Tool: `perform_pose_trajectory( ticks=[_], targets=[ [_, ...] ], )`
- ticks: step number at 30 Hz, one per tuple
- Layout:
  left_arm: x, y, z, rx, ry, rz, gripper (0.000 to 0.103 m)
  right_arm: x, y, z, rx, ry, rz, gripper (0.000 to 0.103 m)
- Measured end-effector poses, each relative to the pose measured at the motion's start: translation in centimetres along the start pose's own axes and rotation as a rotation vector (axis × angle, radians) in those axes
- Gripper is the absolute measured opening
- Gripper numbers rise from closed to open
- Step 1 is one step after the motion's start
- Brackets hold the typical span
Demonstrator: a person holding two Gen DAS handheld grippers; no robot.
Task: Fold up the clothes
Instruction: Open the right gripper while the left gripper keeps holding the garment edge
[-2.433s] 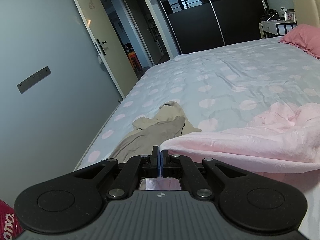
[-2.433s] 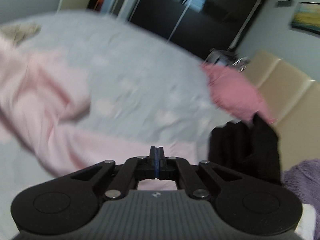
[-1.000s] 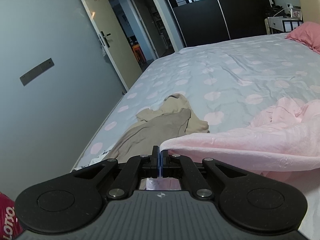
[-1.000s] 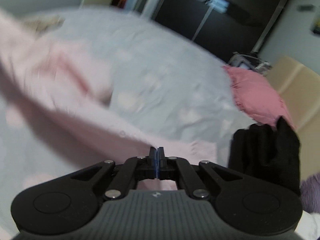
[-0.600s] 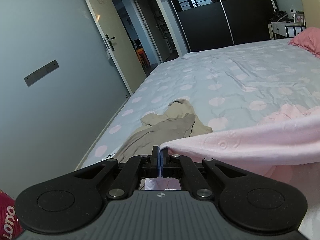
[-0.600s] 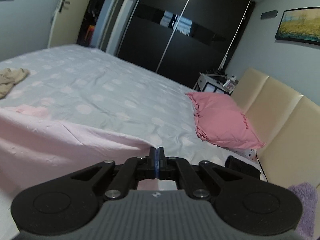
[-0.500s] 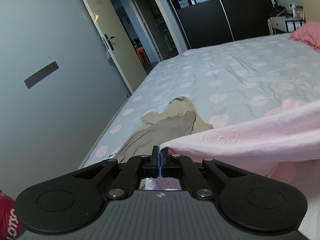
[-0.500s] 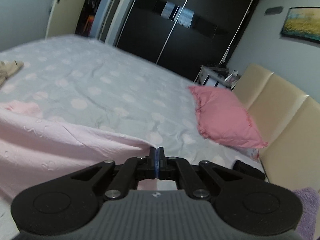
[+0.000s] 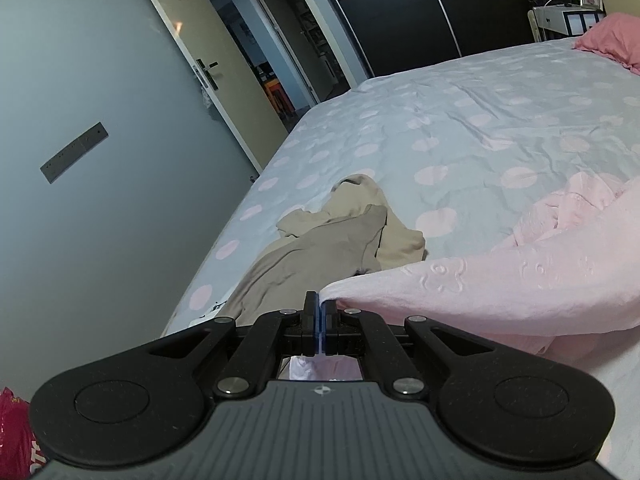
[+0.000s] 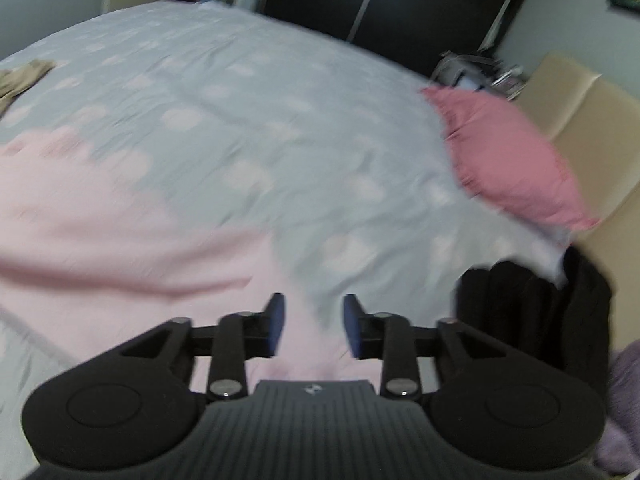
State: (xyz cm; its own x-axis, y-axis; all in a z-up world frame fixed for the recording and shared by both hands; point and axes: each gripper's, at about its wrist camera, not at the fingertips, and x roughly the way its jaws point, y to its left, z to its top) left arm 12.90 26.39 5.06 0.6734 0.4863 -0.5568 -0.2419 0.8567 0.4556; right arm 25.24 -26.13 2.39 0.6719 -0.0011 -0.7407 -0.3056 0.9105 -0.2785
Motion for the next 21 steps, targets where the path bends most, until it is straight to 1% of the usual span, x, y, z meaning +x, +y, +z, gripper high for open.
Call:
perform_pose_trajectory(
  ticks=[1,4,6,8,9,10,11,12,13,14,15,18,21],
  targets=[
    [0.0,0.0,0.0,0.001,0.001,0.0,0.0,0.3,0.3,-0.8,0.002,0.021,0.029,0.048],
    [0.2,-0.3,0.1,0.004,0.005,0.003,0.0,1.6,1.1,-3.4,0.045,0.079,0.09,0.055],
    [0.2,-0.5,0.1,0.007,0.009,0.006,0.0,2.7,1.8,-4.9,0.074,0.111,0.118,0.056],
    [0.3,-0.6,0.1,0.012,0.013,0.011,0.0,3.9,2.5,-5.8,0.085,0.137,0.121,0.056],
    [0.4,-0.7,0.1,0.016,0.014,0.014,0.0,4.4,2.7,-6.2,0.087,0.147,0.119,0.053],
    [0.4,-0.7,0.1,0.018,0.016,0.017,0.0,4.8,2.9,-6.4,0.088,0.158,0.113,0.043],
    [0.4,-0.8,0.0,0.02,0.018,0.019,0.0,5.1,2.8,-6.6,0.093,0.17,0.113,0.02],
    [0.5,-0.8,0.0,0.02,0.019,0.02,0.0,5.3,2.7,-6.6,0.097,0.183,0.119,0.011],
    [0.6,-0.7,0.0,0.02,0.021,0.02,0.0,5.3,2.5,-6.4,0.094,0.189,0.12,0.006],
    [0.6,-0.7,0.0,0.02,0.023,0.02,0.0,5.1,2.3,-6.1,0.077,0.185,0.112,0.003],
    [0.7,-0.7,-0.1,0.021,0.025,0.02,0.0,4.8,2.1,-5.8,0.06,0.181,0.103,0.002],
    [1.0,-0.7,-0.2,0.024,0.035,0.02,0.0,3.9,1.0,-3.9,0.005,0.181,0.071,0.002],
    [1.2,-0.8,-0.2,0.029,0.039,0.021,0.0,3.2,-0.7,-1.1,-0.048,0.159,-0.001,0.002]
  ],
)
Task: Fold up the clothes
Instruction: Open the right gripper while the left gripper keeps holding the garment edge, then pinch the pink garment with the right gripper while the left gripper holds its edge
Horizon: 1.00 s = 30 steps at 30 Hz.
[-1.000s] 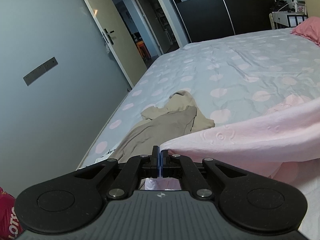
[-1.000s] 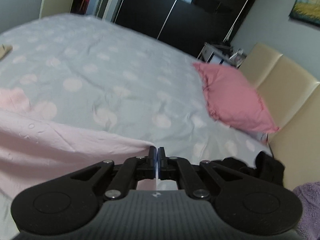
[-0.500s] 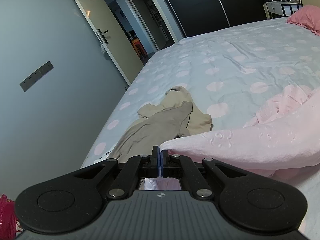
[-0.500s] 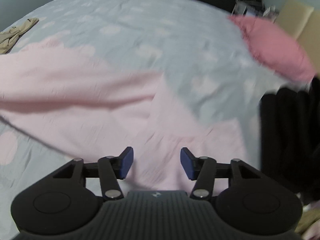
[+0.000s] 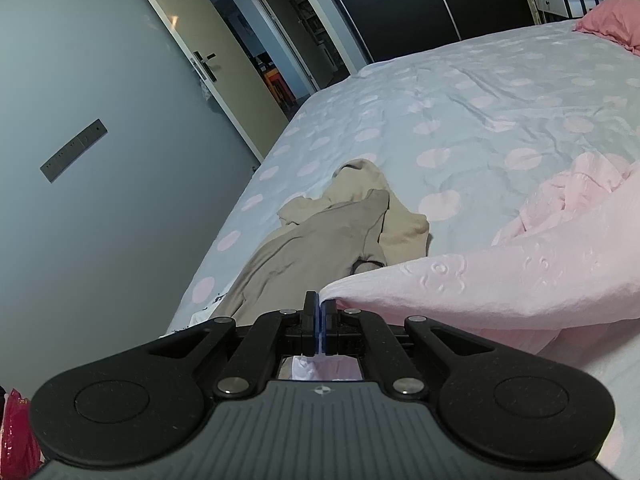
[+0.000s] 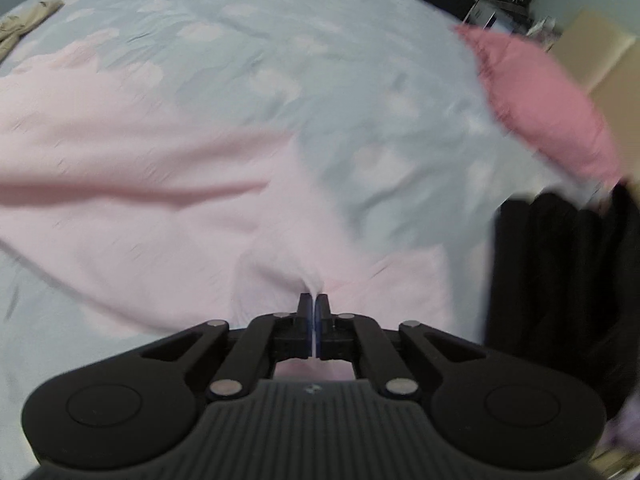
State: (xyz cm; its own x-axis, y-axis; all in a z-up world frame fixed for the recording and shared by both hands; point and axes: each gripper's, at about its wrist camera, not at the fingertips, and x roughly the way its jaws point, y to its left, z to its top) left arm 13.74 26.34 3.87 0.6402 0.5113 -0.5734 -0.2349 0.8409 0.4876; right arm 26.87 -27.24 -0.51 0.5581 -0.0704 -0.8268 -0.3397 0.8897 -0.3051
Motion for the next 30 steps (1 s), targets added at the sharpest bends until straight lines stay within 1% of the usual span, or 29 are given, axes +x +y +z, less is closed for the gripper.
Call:
perform_pose_trajectory(
  ticks=[3,5,6,7,8,11,13,17,21,23,28,30],
  targets=[
    [0.1,-0.1,0.1,0.006,0.002,0.002,0.0,-1.0,-2.6,3.3,0.005,-0.044,-0.1,0.002],
    [0.2,-0.1,0.2,0.008,0.003,0.003,0.0,-1.6,-4.6,5.3,0.061,-0.081,-0.187,0.008],
    [0.2,-0.1,0.2,0.007,0.004,0.003,0.0,-1.9,-5.5,6.2,0.092,-0.096,-0.229,0.014],
    [0.1,-0.1,0.2,0.005,0.005,0.003,0.0,-2.2,-6.3,6.8,0.119,-0.106,-0.247,0.03],
    [0.1,-0.1,0.2,0.004,0.004,0.003,0.0,-2.4,-6.8,7.2,0.138,-0.115,-0.257,0.034],
    [-0.1,0.0,0.1,0.004,0.004,0.002,0.0,-2.7,-7.3,7.1,0.131,-0.115,-0.253,0.034],
    [0.0,-0.1,-0.1,0.009,0.008,0.002,0.0,-2.9,-6.9,6.3,0.099,-0.115,-0.229,0.034],
    [0.1,-0.1,-0.2,0.011,0.012,0.001,0.0,-2.8,-5.2,3.7,0.015,-0.124,-0.153,0.034],
    [0.0,-0.3,-0.1,0.015,0.008,-0.001,0.0,-2.5,-3.3,0.6,-0.04,-0.096,-0.06,0.034],
    [0.0,-0.4,0.0,0.019,0.007,-0.001,0.0,-2.3,-2.5,-0.9,-0.064,-0.077,-0.018,0.037],
    [0.0,-0.7,0.1,0.031,0.008,0.004,0.0,-1.0,-0.3,-4.0,-0.121,-0.038,0.064,0.038],
    [0.1,-0.7,0.1,0.03,0.009,0.01,0.0,-0.6,0.6,-5.0,-0.166,-0.036,0.093,0.038]
  ],
)
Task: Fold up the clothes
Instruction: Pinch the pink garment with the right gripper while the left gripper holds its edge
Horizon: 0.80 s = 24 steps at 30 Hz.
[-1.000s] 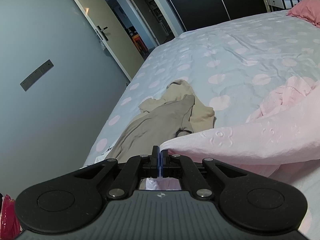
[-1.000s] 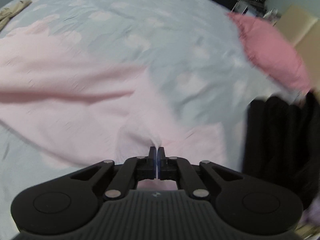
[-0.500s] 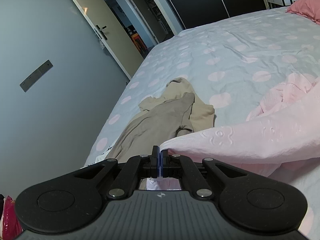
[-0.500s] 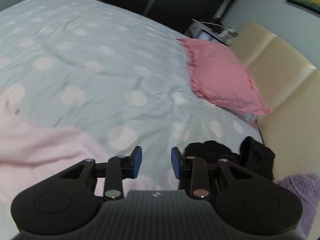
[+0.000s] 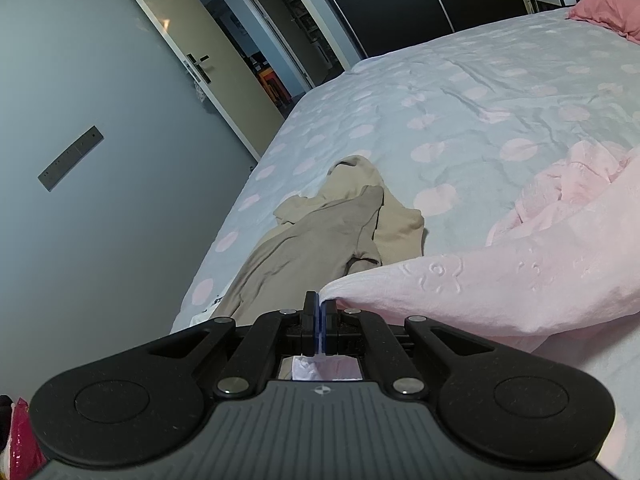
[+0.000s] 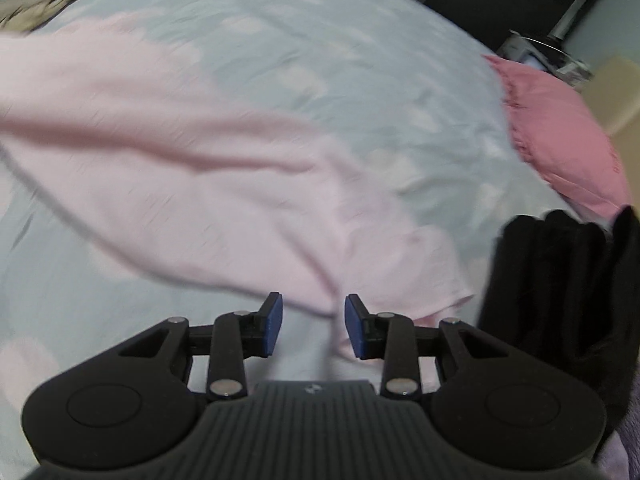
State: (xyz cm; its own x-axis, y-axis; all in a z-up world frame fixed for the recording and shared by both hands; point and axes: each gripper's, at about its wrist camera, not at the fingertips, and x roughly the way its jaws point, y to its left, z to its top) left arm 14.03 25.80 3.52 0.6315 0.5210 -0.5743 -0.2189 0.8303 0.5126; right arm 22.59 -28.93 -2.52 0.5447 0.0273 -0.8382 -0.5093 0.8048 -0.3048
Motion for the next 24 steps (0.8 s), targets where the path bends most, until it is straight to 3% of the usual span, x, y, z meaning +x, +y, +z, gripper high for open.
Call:
perform_pose_trajectory(
  ticks=[6,9,13,16,17,18,19,24],
  targets=[
    [0.3,0.4,0.1,-0.032,0.007,0.013,0.0,1.0,4.5,-1.2,-0.124,-0.056,0.093,0.05],
    [0.0,1.1,0.3,-0.07,-0.004,0.015,0.0,1.3,7.5,-1.2,-0.192,-0.113,0.094,0.053],
    [-0.5,2.2,0.7,-0.127,-0.023,-0.002,0.0,2.6,11.2,-0.8,-0.289,-0.151,-0.014,0.058],
    [-0.9,2.9,1.0,-0.161,-0.036,-0.011,0.0,3.4,11.5,-0.1,-0.262,-0.152,-0.097,0.056],
    [-1.1,3.0,1.1,-0.168,-0.041,-0.014,0.0,3.5,11.2,0.2,-0.245,-0.147,-0.119,0.052],
    [-1.2,3.1,1.2,-0.173,-0.046,-0.017,0.0,3.7,10.9,0.5,-0.226,-0.141,-0.14,0.023],
    [-1.4,3.2,1.2,-0.178,-0.051,-0.02,0.0,3.8,10.2,0.8,-0.195,-0.119,-0.143,0.003],
    [-2.3,3.2,1.4,-0.18,-0.077,-0.039,0.0,-0.1,5.8,1.8,0.007,-0.213,-0.192,0.003]
  ],
)
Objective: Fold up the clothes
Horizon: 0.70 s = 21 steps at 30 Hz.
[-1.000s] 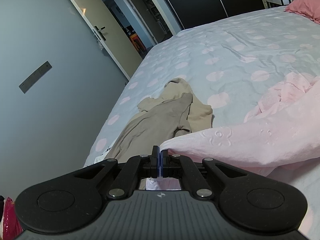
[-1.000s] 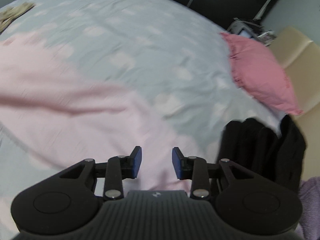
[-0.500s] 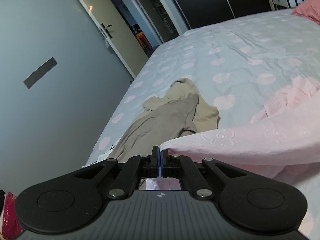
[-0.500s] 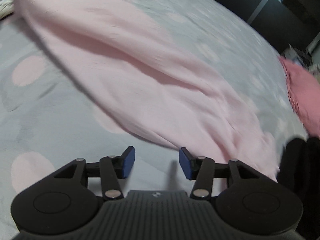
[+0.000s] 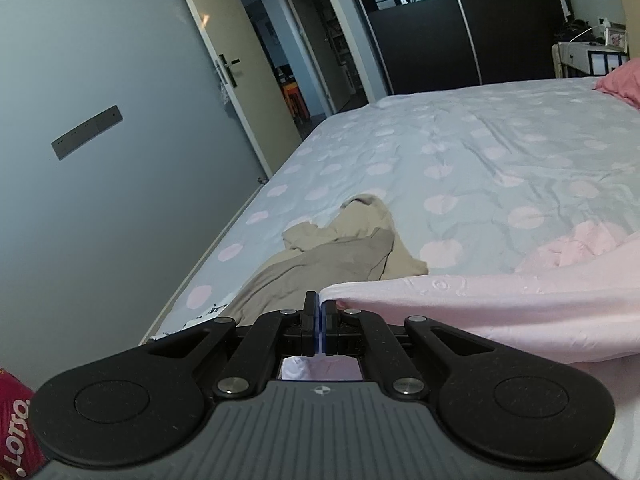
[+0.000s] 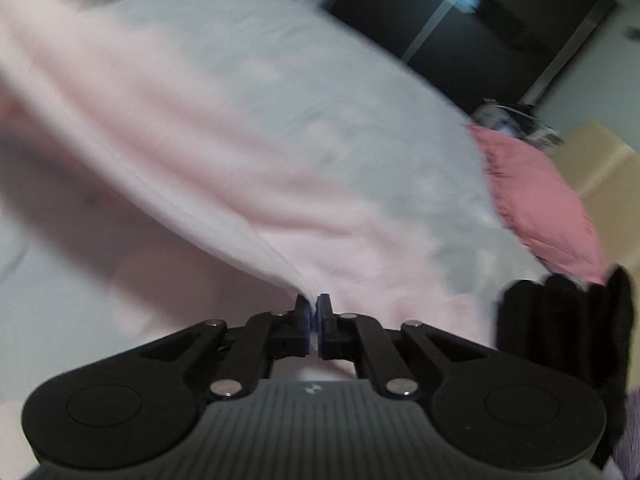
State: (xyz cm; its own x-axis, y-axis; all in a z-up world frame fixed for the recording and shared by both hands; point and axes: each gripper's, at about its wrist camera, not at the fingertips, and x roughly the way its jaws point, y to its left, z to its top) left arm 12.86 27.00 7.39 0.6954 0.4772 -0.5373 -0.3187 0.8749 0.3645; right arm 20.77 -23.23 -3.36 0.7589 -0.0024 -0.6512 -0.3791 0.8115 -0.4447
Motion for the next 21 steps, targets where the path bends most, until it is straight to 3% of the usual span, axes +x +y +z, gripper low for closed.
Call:
perform_pose_trajectory(
  ticks=[4,9,16,21],
  targets=[
    [-1.0,-0.3,-0.3,0.015,-0.018,-0.049,0.0,-4.2,-5.6,1.7,0.177,-0.07,-0.057,0.003],
    [-3.4,-1.1,-0.7,0.07,-0.034,-0.148,0.0,-10.0,-9.9,1.6,0.264,-0.126,-0.121,0.003],
    [-6.2,-2.2,-3.5,0.222,0.048,-0.29,0.0,-14.7,-11.2,-3.3,0.236,-0.015,-0.09,0.003],
    [-6.6,-3.0,-8.0,0.395,0.161,-0.3,0.0,-16.1,-9.1,-6.8,0.165,0.083,0.0,0.003]
  ],
)
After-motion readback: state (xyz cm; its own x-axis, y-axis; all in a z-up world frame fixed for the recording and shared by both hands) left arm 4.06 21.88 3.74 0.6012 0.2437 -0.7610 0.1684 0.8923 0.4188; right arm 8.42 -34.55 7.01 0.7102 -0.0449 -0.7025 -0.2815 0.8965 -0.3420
